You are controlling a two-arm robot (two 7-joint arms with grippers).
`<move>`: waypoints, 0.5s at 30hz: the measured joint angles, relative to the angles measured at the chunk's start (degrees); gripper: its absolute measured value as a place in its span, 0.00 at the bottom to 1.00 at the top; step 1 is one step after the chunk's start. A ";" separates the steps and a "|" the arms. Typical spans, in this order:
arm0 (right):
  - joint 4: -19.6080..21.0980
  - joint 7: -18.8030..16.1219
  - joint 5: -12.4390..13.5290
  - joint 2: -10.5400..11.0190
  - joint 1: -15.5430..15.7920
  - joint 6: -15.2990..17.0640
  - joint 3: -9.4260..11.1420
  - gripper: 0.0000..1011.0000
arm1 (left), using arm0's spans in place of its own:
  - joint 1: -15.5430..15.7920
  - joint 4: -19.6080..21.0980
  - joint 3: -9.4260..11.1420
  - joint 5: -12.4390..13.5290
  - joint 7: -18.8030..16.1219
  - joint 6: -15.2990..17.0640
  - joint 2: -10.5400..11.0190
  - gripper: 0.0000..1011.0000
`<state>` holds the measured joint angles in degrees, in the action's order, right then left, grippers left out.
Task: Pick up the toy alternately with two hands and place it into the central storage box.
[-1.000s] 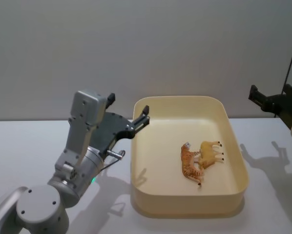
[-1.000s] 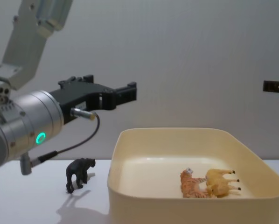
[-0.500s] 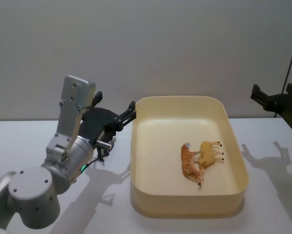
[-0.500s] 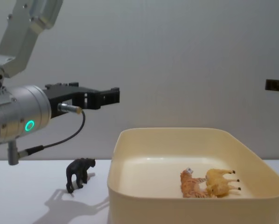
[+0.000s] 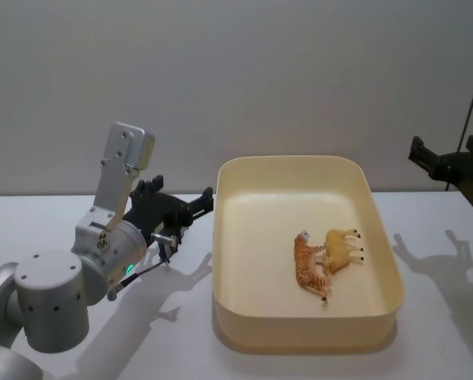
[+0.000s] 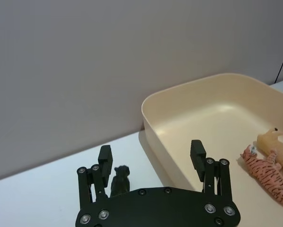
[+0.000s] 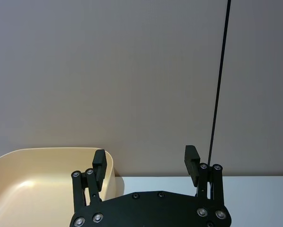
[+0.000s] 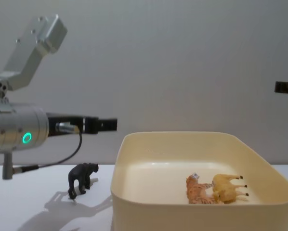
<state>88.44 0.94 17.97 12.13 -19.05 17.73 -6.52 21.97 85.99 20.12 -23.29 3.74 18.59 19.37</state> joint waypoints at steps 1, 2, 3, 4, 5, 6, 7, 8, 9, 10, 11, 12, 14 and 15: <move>0.00 0.00 0.00 0.01 0.00 0.00 0.00 0.99 | 0.31 -0.77 -0.08 -0.37 0.27 1.09 -0.15 0.99; 0.00 0.00 0.01 0.01 0.01 0.00 0.00 0.99 | 0.43 -1.13 -0.11 -0.52 0.36 1.50 -0.23 0.99; 0.01 0.00 0.01 0.02 0.00 0.00 0.00 0.99 | 0.52 -1.38 -0.13 -0.66 0.45 1.85 -0.28 0.99; 0.01 0.00 0.02 0.02 0.01 0.00 0.00 0.99 | 0.69 -1.87 -0.17 -0.79 0.54 2.20 -0.39 0.99; 0.01 0.01 0.03 0.02 0.00 0.01 0.00 0.99 | 0.81 -2.24 -0.19 -0.99 0.63 2.64 -0.46 0.99; 0.01 0.00 0.03 0.02 0.01 0.00 0.00 0.99 | 1.03 -2.98 -0.23 -1.29 0.74 3.24 -0.61 0.99; 0.01 0.00 0.04 0.03 0.01 0.00 0.00 0.99 | 1.17 -3.43 -0.25 -1.42 0.77 3.50 -0.70 0.99; 0.01 0.00 0.04 0.03 0.00 0.00 0.00 0.99 | 1.36 -4.11 -0.28 -1.67 0.80 3.93 -0.84 0.99; 0.01 0.00 0.04 0.03 0.01 0.00 0.00 0.99 | 1.46 -4.45 -0.30 -1.82 0.80 4.18 -0.92 0.99; 0.01 0.00 0.05 0.03 0.01 0.01 0.00 0.99 | 1.55 -4.80 -0.31 -1.95 0.80 4.36 -1.00 0.99; 0.01 0.00 0.05 0.03 0.01 0.01 0.00 0.99 | 1.67 -5.27 -0.33 -2.06 0.80 4.51 -1.10 0.99; 0.01 0.00 0.05 0.03 0.00 0.01 0.00 0.99 | 1.83 -5.94 -0.36 -2.28 0.80 4.79 -1.24 0.99; 0.01 0.00 0.05 0.03 0.01 0.01 0.00 0.99 | 2.00 -6.61 -0.38 -2.51 0.80 5.01 -1.39 0.99; 0.01 0.00 0.05 0.03 0.00 0.01 0.00 0.99 | 2.12 -7.05 -0.40 -2.60 0.79 5.09 -1.48 0.99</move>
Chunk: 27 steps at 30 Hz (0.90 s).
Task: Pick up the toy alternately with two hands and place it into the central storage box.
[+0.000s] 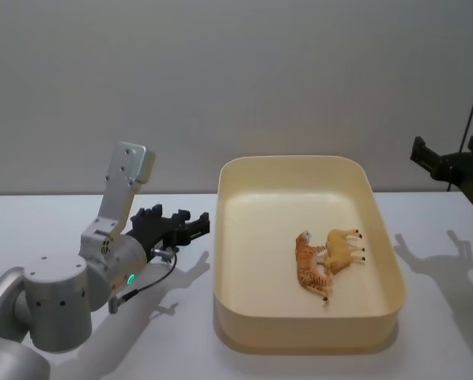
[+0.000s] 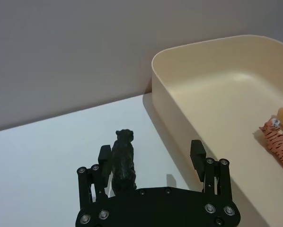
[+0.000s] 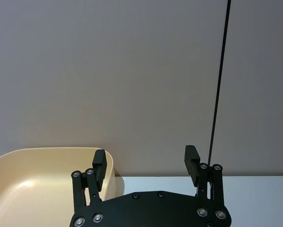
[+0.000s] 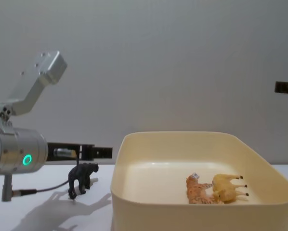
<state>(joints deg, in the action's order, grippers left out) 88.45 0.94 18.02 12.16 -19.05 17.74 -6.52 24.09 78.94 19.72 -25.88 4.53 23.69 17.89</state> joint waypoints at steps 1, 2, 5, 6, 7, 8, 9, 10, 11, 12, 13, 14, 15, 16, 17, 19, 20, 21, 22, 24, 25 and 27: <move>0.00 0.00 0.00 0.00 0.00 0.00 0.00 0.99 | 0.17 -0.69 -0.02 -0.14 -0.04 0.14 -0.15 0.99; 0.00 0.00 0.00 0.00 0.00 0.00 0.00 0.99 | 0.33 -1.33 -0.03 -0.30 -0.15 0.20 -0.29 0.99; 0.00 0.00 0.00 0.00 0.00 0.00 0.00 0.99 | 0.61 -2.33 -0.06 -0.45 -0.34 0.21 -0.52 0.99; 0.00 0.00 0.00 0.00 0.00 0.00 0.00 0.99 | 0.81 -3.08 -0.09 -0.52 -0.51 0.19 -0.69 0.99; 0.00 0.00 0.00 0.00 0.00 0.00 0.00 0.99 | 0.91 -3.42 -0.10 -0.54 -0.59 0.14 -0.76 0.99; 0.00 0.00 0.00 0.00 0.00 0.00 0.00 0.99 | 1.00 -3.73 -0.11 -0.55 -0.69 0.02 -0.84 0.99; -0.01 0.00 0.00 0.00 0.00 0.00 0.00 0.99 | 1.14 -4.19 -0.12 -0.56 -0.75 -0.10 -0.94 0.99; -0.01 0.00 0.00 0.00 0.00 0.00 0.00 0.99 | 1.33 -4.90 -0.14 -0.56 -0.87 -0.46 -1.08 0.99; -0.01 0.00 0.00 0.00 0.00 0.00 0.00 0.99 | 1.46 -5.24 -0.15 -0.56 -0.91 -0.62 -1.17 0.99; -0.01 0.00 0.00 0.00 0.00 0.00 0.00 0.99 | 1.64 -5.97 -0.18 -0.53 -0.98 -0.96 -1.29 0.99; -0.01 0.00 0.00 0.00 0.00 0.00 0.00 0.99 | 1.74 -6.31 -0.19 -0.50 -1.01 -1.10 -1.36 0.99; -0.01 0.00 0.00 0.00 0.00 0.00 0.00 0.99 | 1.81 -6.59 -0.20 -0.47 -1.05 -1.23 -1.42 0.99; -0.01 -0.01 0.00 0.00 0.00 0.00 0.00 0.99 | 1.89 -6.88 -0.21 -0.44 -1.08 -1.37 -1.47 0.99; -0.01 0.00 0.00 0.00 0.00 0.00 0.00 0.99 | 1.97 -7.14 -0.22 -0.41 -1.10 -1.49 -1.52 0.99; -0.01 0.00 0.00 0.00 0.00 0.00 0.00 0.99 | 2.12 -7.63 -0.23 -0.34 -1.14 -1.72 -1.62 0.99; -0.01 0.00 0.00 0.00 0.00 0.00 0.00 0.99 | 2.30 -8.21 -0.25 -0.26 -1.20 -2.03 -1.73 0.95; -0.01 0.00 0.00 0.00 0.00 0.00 0.00 0.99 | 2.30 -8.21 -0.25 -0.26 -1.20 -2.03 -1.73 0.95; -0.01 0.00 0.00 0.00 0.00 0.00 0.00 0.99 | 2.41 -8.58 -0.26 -0.21 -1.24 -2.21 -1.80 0.93; -0.01 0.00 0.00 0.00 0.00 0.00 0.00 0.99 | 2.46 -8.75 -0.26 -0.19 -1.25 -2.28 -1.83 0.92; -0.01 0.00 -0.01 -0.01 0.00 0.00 0.00 0.99 | 2.59 -9.16 -0.27 -0.13 -1.29 -2.48 -1.92 0.85; -0.01 0.00 -0.01 0.00 0.00 0.00 0.00 0.99 | 2.62 -9.29 -0.28 -0.11 -1.30 -2.53 -1.94 0.82; -0.01 -0.01 -0.01 -0.01 0.00 0.00 0.00 0.99 | 2.76 -9.72 -0.29 -0.06 -1.34 -2.75 -2.02 0.78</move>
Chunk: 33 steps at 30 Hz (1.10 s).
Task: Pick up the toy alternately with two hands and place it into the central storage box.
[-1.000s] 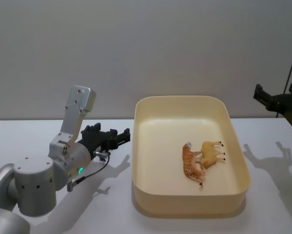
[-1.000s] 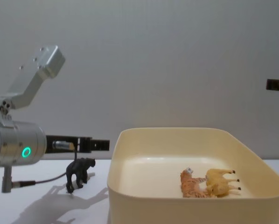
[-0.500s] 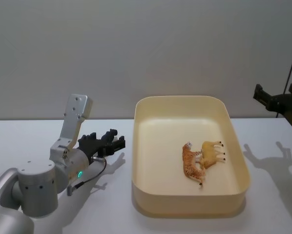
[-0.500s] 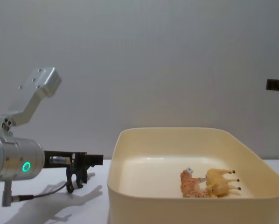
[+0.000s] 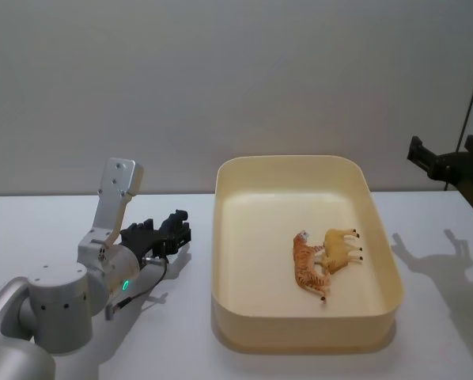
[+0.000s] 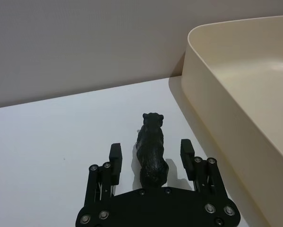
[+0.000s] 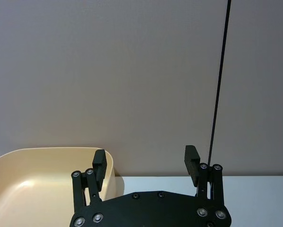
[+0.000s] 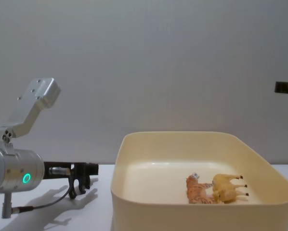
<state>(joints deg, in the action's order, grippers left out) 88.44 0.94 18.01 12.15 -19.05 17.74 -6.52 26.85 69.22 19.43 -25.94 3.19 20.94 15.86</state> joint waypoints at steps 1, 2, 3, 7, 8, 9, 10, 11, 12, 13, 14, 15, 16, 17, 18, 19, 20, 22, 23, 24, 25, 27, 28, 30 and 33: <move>0.00 0.00 0.00 0.00 0.00 0.00 0.00 0.99 | 0.00 0.00 0.00 0.00 0.00 0.00 0.00 0.75; 0.00 0.00 0.00 0.00 0.00 0.00 0.00 0.99 | 0.05 -0.19 -0.01 0.02 -0.01 -0.09 -0.05 0.71; 0.00 0.00 0.00 0.00 0.00 0.00 0.00 0.99 | 0.07 -0.28 -0.01 0.03 -0.02 -0.13 -0.06 0.70; 0.00 0.00 0.00 0.00 0.00 0.00 0.00 0.99 | 0.17 -0.60 -0.03 0.08 -0.04 -0.27 -0.13 0.58; 0.00 0.00 0.00 0.00 0.00 0.00 0.00 0.99 | 0.20 -0.71 -0.03 0.09 -0.05 -0.33 -0.15 0.51; 0.00 0.00 0.00 0.00 0.00 0.00 0.00 0.99 | 0.20 -0.71 -0.03 0.09 -0.05 -0.33 -0.15 0.51; 0.00 0.00 0.00 0.00 0.00 0.00 0.00 0.99 | 0.22 -0.82 -0.03 0.10 -0.06 -0.39 -0.17 0.47; 0.00 0.00 0.00 0.00 0.00 0.00 0.00 0.99 | 0.25 -0.89 -0.04 0.11 -0.07 -0.43 -0.19 0.44; 0.00 0.00 0.00 0.00 0.00 0.00 0.00 0.99 | 0.27 -0.93 -0.04 0.12 -0.08 -0.44 -0.19 0.39; 0.00 0.00 0.00 0.00 0.00 0.00 0.00 0.99 | 0.28 -0.98 -0.04 0.12 -0.08 -0.46 -0.20 0.37; 0.00 0.00 0.00 0.00 0.00 0.00 0.00 0.99 | 0.30 -1.03 -0.04 0.13 -0.09 -0.49 -0.21 0.35; 0.00 0.00 0.00 0.00 0.00 0.00 0.00 0.99 | 0.31 -1.05 -0.04 0.14 -0.09 -0.51 -0.21 0.31; 0.00 0.00 0.00 0.00 0.00 0.00 0.00 0.99 | 0.32 -1.08 -0.03 0.14 -0.10 -0.53 -0.22 0.30; 0.00 0.00 0.00 0.00 0.00 0.00 0.00 0.99 | 0.33 -1.10 -0.04 0.14 -0.10 -0.55 -0.22 0.30; 0.00 0.00 0.00 0.00 0.00 0.00 0.00 0.99 | 0.34 -1.15 -0.04 0.15 -0.11 -0.58 -0.23 0.30; -0.01 0.00 0.00 0.00 0.00 0.00 0.00 0.99 | 0.34 -1.17 -0.04 0.15 -0.11 -0.59 -0.23 0.30; 0.00 0.00 0.00 0.00 0.00 0.00 0.00 0.99 | 0.35 -1.19 -0.03 0.16 -0.11 -0.60 -0.24 0.30; 0.00 0.00 0.00 0.00 0.00 0.00 0.00 0.99 | 0.36 -1.20 -0.04 0.17 -0.12 -0.62 -0.26 0.30; 0.00 0.00 0.00 0.00 0.00 0.00 0.00 0.99 | 0.37 -1.20 -0.04 0.17 -0.15 -0.64 -0.28 0.30; 0.00 0.00 0.00 0.00 0.00 0.00 0.00 0.99 | 0.39 -1.18 -0.04 0.16 -0.29 -0.70 -0.32 0.30; 0.00 0.00 0.00 0.00 0.00 0.00 0.00 0.99 | 0.40 -1.14 -0.05 0.14 -0.44 -0.80 -0.35 0.30; 0.00 0.00 0.00 0.00 0.00 0.00 0.00 0.99 | 0.53 -0.91 -0.10 0.06 -0.80 -1.21 -0.49 0.30; 0.00 0.00 0.00 0.00 0.00 0.00 0.00 0.99 | 0.57 -0.81 -0.12 0.03 -0.95 -1.38 -0.54 0.30; 0.00 0.00 0.00 0.00 0.00 0.00 0.00 0.99 | 0.70 -0.64 -0.15 -0.06 -1.30 -1.79 -0.65 0.30; 0.00 0.00 0.00 0.00 0.00 0.00 0.00 0.99 | 1.09 -0.19 -0.25 -0.20 -1.94 -2.61 -0.92 0.30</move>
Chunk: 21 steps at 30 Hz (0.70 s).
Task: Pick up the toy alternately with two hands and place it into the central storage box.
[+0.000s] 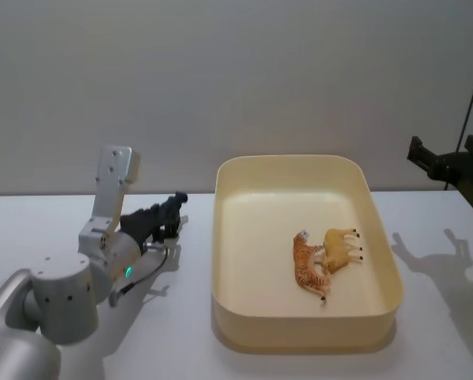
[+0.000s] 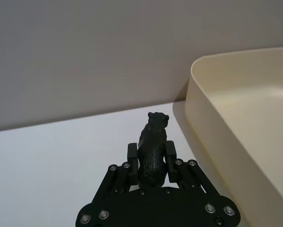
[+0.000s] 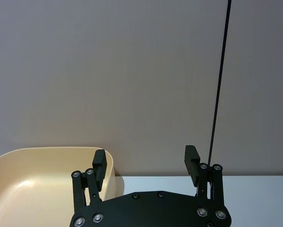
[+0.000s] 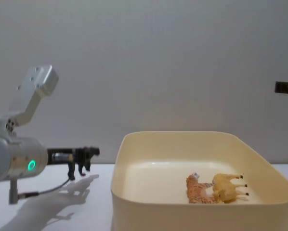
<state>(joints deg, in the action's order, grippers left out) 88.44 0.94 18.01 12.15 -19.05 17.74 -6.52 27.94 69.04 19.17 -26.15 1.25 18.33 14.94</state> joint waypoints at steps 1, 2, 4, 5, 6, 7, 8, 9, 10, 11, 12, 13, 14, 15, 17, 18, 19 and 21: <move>0.00 0.00 0.00 0.00 0.00 0.00 0.00 0.99 | 0.24 0.24 -0.05 -0.05 -0.33 -0.46 -0.15 0.30; 0.00 0.00 0.00 0.00 0.00 0.00 0.00 0.99 | 0.38 0.37 -0.09 -0.07 -0.46 -0.65 -0.23 0.30; 0.00 0.00 0.00 0.00 0.00 0.00 0.00 0.99 | 0.93 0.91 -0.20 -0.11 -0.78 -1.21 -0.50 0.30; 0.00 0.00 0.00 0.00 0.00 0.00 0.00 0.99 | 1.11 1.10 -0.23 -0.11 -0.87 -1.39 -0.57 0.30; 0.00 0.00 0.00 0.00 0.00 0.00 0.00 0.99 | 1.30 1.32 -0.28 -0.11 -0.92 -1.50 -0.66 0.30; 0.00 0.00 0.00 0.00 0.00 0.00 0.00 0.99 | 1.55 1.54 -0.33 -0.10 -0.93 -1.59 -0.77 0.30; 0.00 0.00 0.00 0.00 0.00 0.00 0.00 0.99 | 1.95 2.00 -0.41 -0.07 -0.94 -1.65 -0.90 0.30; 0.00 0.00 0.00 0.00 0.00 0.00 0.00 0.99 | 2.16 2.34 -0.45 -0.05 -0.94 -1.65 -0.98 0.30; 0.00 0.00 0.00 0.00 0.00 0.00 0.00 0.99 | 2.37 2.59 -0.49 -0.02 -0.86 -1.65 -1.06 0.30; 0.00 0.00 0.00 0.00 0.00 0.00 0.00 0.99 | 2.76 3.12 -0.58 0.03 -0.59 -1.56 -1.17 0.30; 0.00 0.00 0.00 0.00 0.00 0.00 0.00 0.99 | 3.04 3.43 -0.61 0.07 -0.40 -1.45 -1.23 0.30; 0.00 0.00 0.00 0.00 0.00 0.00 0.00 0.99 | 3.15 3.70 -0.65 0.11 -0.16 -1.31 -1.26 0.30; 0.00 0.00 0.00 0.00 0.00 0.00 0.00 0.99 | 3.60 4.38 -0.72 0.19 0.42 -0.86 -1.36 0.30; 0.00 0.00 0.00 0.00 0.00 0.00 0.00 0.99 | 3.77 4.64 -0.75 0.23 0.68 -0.64 -1.39 0.30; -0.01 0.00 0.00 0.00 0.00 0.00 0.00 0.99 | 4.35 5.57 -0.84 0.39 1.67 0.12 -1.45 0.30; 0.00 0.00 0.00 0.00 0.00 0.00 0.00 0.99 | 4.52 5.85 -0.86 0.47 2.18 0.53 -1.46 0.30; 0.00 0.00 0.00 0.00 0.00 0.00 0.00 0.99 | 4.69 6.15 -0.88 0.54 2.52 0.84 -1.46 0.30; 0.00 0.00 0.00 0.00 0.00 0.00 0.00 0.99 | 4.97 6.67 -0.92 0.71 3.32 1.56 -1.46 0.30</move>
<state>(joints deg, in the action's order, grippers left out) 88.44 0.94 18.01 12.15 -19.05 17.73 -6.52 32.90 75.71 18.26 -25.44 4.57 19.89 13.48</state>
